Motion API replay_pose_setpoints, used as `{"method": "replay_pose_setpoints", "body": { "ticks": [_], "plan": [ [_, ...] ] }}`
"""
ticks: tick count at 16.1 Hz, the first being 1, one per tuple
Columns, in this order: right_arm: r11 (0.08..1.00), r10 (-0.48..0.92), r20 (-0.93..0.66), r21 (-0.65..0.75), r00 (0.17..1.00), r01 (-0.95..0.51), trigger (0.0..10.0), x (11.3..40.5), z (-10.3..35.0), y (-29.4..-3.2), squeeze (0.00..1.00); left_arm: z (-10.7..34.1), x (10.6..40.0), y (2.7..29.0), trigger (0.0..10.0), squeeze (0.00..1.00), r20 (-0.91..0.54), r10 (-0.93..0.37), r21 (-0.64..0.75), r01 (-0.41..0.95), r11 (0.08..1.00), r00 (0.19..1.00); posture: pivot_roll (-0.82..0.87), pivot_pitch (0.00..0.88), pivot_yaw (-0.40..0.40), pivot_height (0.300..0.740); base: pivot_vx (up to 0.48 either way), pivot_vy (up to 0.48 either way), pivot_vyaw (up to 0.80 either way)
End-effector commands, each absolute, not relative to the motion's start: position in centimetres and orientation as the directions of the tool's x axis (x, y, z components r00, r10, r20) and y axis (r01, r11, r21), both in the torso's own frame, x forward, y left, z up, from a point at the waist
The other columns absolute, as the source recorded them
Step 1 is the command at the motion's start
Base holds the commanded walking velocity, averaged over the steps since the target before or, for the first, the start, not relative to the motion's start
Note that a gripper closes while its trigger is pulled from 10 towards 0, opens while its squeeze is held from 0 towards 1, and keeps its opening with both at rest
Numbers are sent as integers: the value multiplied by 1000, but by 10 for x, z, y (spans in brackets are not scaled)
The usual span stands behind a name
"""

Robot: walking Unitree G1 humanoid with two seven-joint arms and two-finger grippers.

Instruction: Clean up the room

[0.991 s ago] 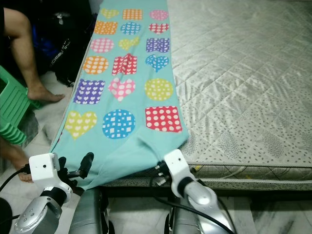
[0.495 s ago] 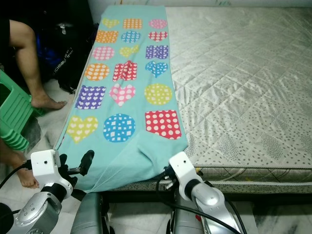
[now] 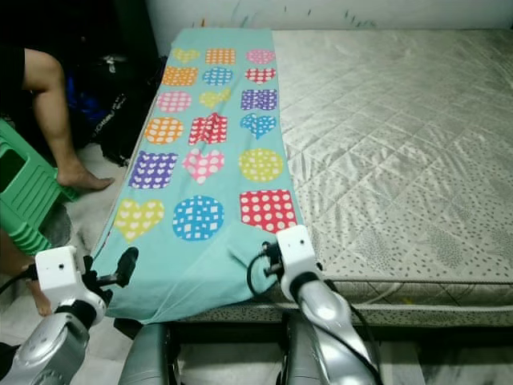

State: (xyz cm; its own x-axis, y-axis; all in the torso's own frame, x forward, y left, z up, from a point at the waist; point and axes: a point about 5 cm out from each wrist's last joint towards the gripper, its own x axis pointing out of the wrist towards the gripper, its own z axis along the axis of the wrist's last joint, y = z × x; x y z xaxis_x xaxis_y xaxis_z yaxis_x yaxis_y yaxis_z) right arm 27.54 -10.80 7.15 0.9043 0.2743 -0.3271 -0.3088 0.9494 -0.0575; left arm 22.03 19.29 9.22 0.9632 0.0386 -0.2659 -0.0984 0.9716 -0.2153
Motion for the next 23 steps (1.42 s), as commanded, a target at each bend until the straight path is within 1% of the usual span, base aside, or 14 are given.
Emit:
{"method": "replay_pose_setpoints", "body": {
  "ticks": [1, 3, 4, 5, 6, 8, 12, 13, 14, 15, 16, 19, 21, 23],
  "plan": [
    [958, 251, -326, -54, 912, -283, 10000, 281, 68, -107, 1000, 93, 222, 196, 10000, 0, -262, 54, -199, -109, 974, 964, 1, 68, 34, 585, 0, 0, 0],
    [970, 202, -337, -60, 920, -235, 10000, 297, 61, -105, 1000, 90, 224, 191, 10000, 0, -259, 27, -209, -83, 974, 965, -1, 58, 34, 585, 0, 0, 0],
    [971, 197, -336, -65, 921, -231, 10000, 299, 60, -104, 1000, 89, 224, 190, 10000, 0, -260, 26, -211, -83, 974, 965, -3, 54, 34, 585, 0, 0, 0],
    [972, 193, -331, -66, 924, -227, 10000, 311, 63, -101, 1000, 89, 228, 185, 10000, 0, -240, 8, -220, -62, 973, 971, -9, 44, 33, 585, 0, 0, 0],
    [966, 208, -342, -76, 916, -248, 10000, 313, 62, -99, 1000, 90, 230, 182, 10000, 0, -232, 1, -225, -55, 973, 973, -10, 44, 33, 585, 0, 0, 0],
    [936, 265, -396, -113, 879, -333, 10000, 310, 50, -94, 1000, 90, 228, 177, 10000, 0, -233, -10, -232, -45, 972, 972, -16, 53, 32, 585, 0, 0, 0],
    [932, 271, -408, -116, 872, -344, 10000, 310, 47, -94, 1000, 89, 228, 176, 10000, 0, -235, -14, -234, -43, 971, 972, -16, 56, 32, 585, 0, 0, 0],
    [884, 313, -510, -151, 801, -442, 10000, 295, 22, -82, 1000, 87, 222, 172, 10000, 0, -246, -27, -249, -36, 968, 969, -8, 92, 28, 585, 0, 0, 0],
    [864, 331, -541, -154, 773, -478, 10000, 289, 13, -76, 1000, 87, 220, 171, 10000, 0, -248, -31, -253, -34, 967, 968, -5, 95, 29, 585, 0, 0, 0],
    [838, 367, -565, -144, 739, -527, 10000, 282, 6, -67, 788, 87, 219, 170, 10000, 0, -247, -36, -257, -29, 966, 968, -2, 102, 30, 585, 0, 0, 0],
    [795, 426, -583, -125, 692, -594, 10000, 273, 1, -54, 0, 89, 217, 169, 10000, 0, -246, -41, -260, -25, 965, 969, 1, 108, 31, 585, 0, 0, 0],
    [775, 453, -578, -122, 679, -621, 10000, 269, -1, -44, 0, 88, 215, 169, 10000, 0, -249, -43, -261, -24, 965, 967, -3, 116, 34, 585, 0, 0, 0],
    [788, 441, -555, -136, 705, -600, 10000, 273, 2, -40, 0, 88, 215, 168, 10000, 0, -251, -44, -261, -24, 965, 967, -3, 120, 35, 585, 0, 0, 0],
    [823, 413, -502, -152, 760, -548, 10000, 280, 11, -39, 0, 88, 214, 168, 10000, 0, -252, -43, -261, -25, 965, 967, -2, 120, 34, 585, 0, 0, 0]
  ]
}}
